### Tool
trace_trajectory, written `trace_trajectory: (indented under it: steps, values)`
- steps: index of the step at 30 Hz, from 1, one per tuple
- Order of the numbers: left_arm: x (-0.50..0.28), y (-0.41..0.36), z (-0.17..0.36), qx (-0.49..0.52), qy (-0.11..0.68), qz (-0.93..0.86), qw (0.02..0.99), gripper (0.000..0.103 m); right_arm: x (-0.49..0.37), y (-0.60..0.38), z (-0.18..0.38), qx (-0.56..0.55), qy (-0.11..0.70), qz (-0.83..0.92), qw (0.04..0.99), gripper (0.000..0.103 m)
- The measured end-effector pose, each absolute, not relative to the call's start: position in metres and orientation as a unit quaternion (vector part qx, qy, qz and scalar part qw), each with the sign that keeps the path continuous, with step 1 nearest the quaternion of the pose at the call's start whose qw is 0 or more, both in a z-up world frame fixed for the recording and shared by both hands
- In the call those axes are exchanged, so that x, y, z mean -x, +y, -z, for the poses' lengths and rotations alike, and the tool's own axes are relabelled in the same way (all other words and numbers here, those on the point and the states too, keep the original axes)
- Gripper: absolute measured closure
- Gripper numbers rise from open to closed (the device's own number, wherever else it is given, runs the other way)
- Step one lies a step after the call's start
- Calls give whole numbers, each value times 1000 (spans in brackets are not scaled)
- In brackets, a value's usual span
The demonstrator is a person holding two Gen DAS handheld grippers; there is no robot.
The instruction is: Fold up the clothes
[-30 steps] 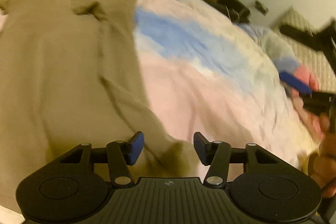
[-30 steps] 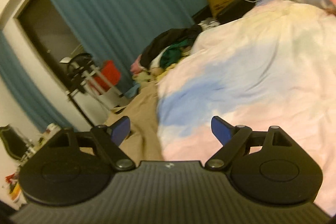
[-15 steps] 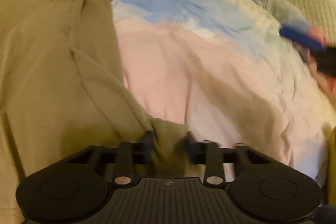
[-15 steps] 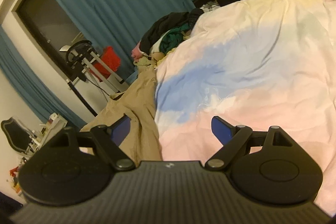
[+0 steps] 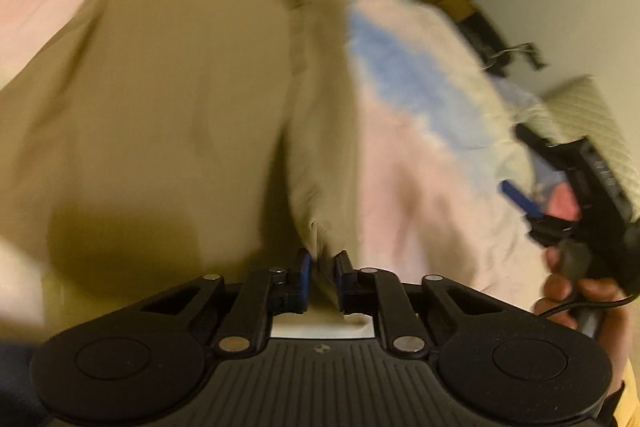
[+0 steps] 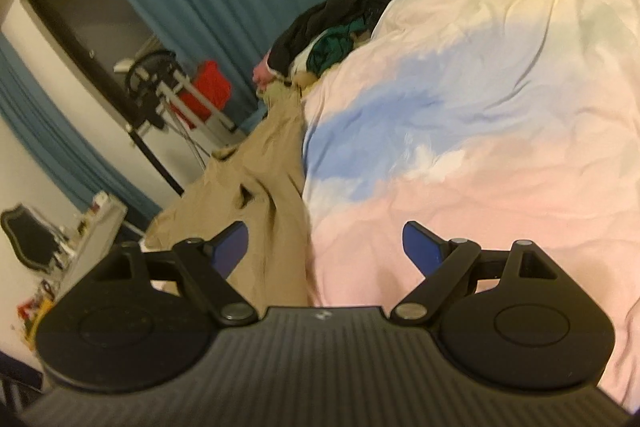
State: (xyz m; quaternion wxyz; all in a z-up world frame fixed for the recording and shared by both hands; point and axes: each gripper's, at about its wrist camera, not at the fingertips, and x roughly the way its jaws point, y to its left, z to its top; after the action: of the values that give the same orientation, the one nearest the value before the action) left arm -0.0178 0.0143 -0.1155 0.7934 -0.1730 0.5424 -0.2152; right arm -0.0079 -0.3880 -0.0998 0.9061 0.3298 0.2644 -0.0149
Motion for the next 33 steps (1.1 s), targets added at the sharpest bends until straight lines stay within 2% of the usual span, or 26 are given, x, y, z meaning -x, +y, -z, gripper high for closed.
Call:
trace_trajectory:
  steps: [2, 4, 8, 9, 13, 16, 18, 19, 26, 32, 33]
  values:
    - [16, 25, 122, 173, 554, 207, 788, 100, 5, -379, 101, -317, 274, 11, 908, 17]
    - [13, 33, 125, 186, 556, 213, 782, 92, 3, -369, 102, -304, 283, 5, 910, 17]
    - [6, 39, 121, 212, 546, 236, 775, 55, 1, -356, 104, -288, 293, 0, 912, 17]
    - [3, 38, 120, 209, 541, 238, 779, 51, 1, -353, 103, -283, 294, -3, 913, 17]
    - [-8, 22, 125, 167, 531, 230, 798, 52, -3, -342, 104, -264, 300, -10, 917, 17]
    - [-12, 6, 134, 144, 533, 239, 799, 57, -6, -338, 108, -258, 309, -13, 915, 17]
    - [-13, 3, 136, 132, 527, 250, 801, 68, -8, -337, 110, -259, 312, -16, 914, 17]
    - [-14, 1, 136, 126, 525, 255, 802, 69, -8, -336, 111, -260, 314, -18, 913, 17]
    - [-22, -7, 139, 84, 510, 268, 813, 69, -13, -334, 114, -265, 318, -28, 910, 17]
    - [-29, 4, 150, 114, 528, 283, 792, 67, -13, -332, 116, -268, 323, -33, 907, 17]
    - [-29, 3, 150, 118, 530, 286, 789, 74, -12, -332, 116, -267, 323, -33, 907, 17]
